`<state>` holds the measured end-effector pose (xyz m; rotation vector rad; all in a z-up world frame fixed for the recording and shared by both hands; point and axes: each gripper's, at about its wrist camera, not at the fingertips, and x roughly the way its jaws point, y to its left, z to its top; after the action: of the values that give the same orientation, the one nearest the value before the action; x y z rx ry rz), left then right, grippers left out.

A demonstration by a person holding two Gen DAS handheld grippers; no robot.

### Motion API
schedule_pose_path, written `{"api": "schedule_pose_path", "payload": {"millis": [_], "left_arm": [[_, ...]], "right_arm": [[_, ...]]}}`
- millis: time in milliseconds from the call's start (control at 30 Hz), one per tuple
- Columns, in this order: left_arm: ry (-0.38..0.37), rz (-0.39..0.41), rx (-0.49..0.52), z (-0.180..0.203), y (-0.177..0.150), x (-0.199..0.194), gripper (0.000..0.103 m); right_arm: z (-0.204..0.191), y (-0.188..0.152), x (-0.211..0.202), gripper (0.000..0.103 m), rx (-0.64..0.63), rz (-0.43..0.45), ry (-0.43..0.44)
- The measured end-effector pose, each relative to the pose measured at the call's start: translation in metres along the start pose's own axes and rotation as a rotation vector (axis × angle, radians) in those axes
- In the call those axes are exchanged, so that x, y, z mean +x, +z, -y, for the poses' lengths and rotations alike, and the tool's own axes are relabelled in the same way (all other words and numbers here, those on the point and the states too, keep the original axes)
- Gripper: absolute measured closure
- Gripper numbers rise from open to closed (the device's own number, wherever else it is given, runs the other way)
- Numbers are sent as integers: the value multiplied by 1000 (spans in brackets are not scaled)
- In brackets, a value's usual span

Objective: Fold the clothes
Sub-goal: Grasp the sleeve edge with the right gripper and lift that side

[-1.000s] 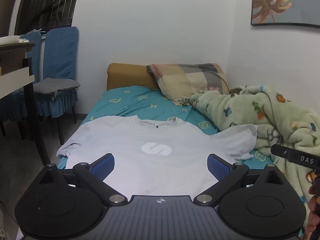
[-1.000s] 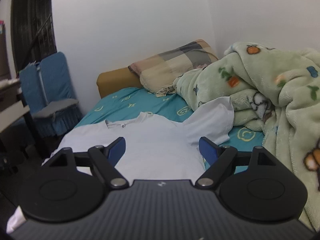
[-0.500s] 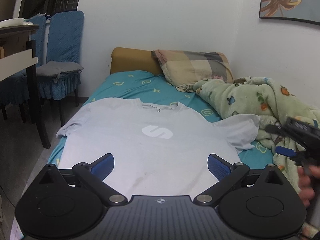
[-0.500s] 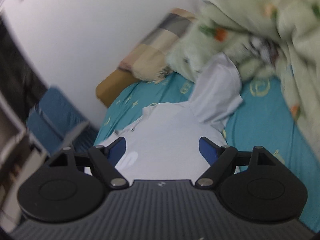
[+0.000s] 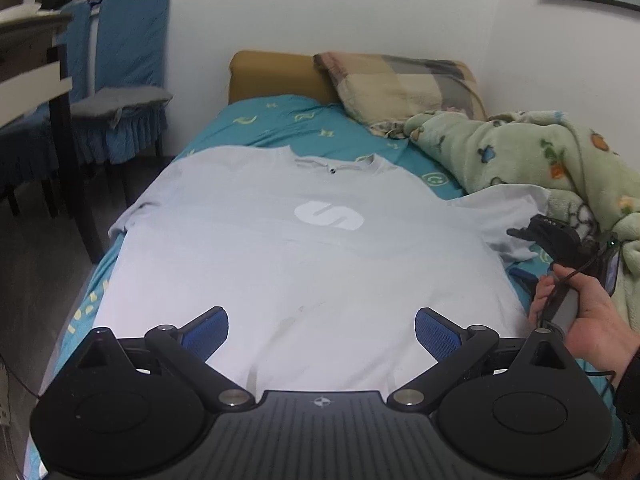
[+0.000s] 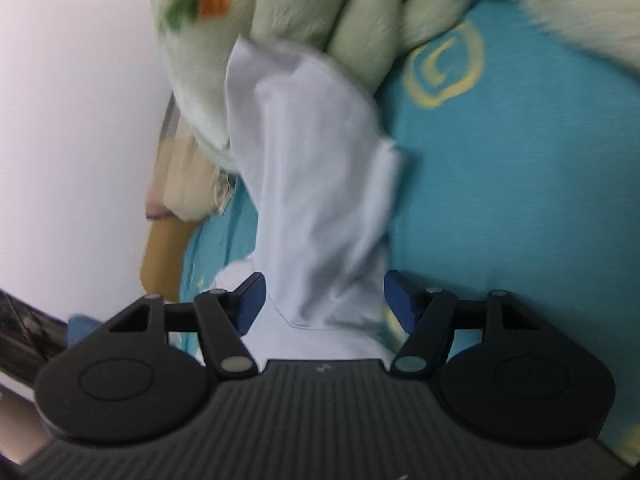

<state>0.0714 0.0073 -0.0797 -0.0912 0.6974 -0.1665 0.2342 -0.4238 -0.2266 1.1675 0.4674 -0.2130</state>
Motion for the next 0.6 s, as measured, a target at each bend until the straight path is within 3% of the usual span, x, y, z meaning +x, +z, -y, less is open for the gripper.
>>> {"api": "schedule_pose_path", "payload": {"millis": [100,167,267,333,400,433,533,600], "left_arm": [[3,-18,-31,-9,2,16,2],[6,-37,-44,-14,3,28,2],[1,-68,-65,-19,4,44,2],[-5,-79,-76,-21,5,52,2],[-18,-76,-81,-21,7,55,2],[-25,-74,-84,-21,8,56,2],[-47,-73,-95,-22,10,59,2],[-53,-70,-107,-23,10,60,2]], "right_arm": [[-13,-7,10,36,-51,101,-57],[-19,-14,2,35,-94,240,-95],[-17,-14,-10,30,-144,409,-112],[-16,-4,-13,22,-209,483,-171],[-13,13,-11,17,-237,508,-170],[-11,24,-6,17,-257,480,-147],[-10,53,12,18,-333,374,-77],[-16,64,29,18,-395,251,-54]]}}
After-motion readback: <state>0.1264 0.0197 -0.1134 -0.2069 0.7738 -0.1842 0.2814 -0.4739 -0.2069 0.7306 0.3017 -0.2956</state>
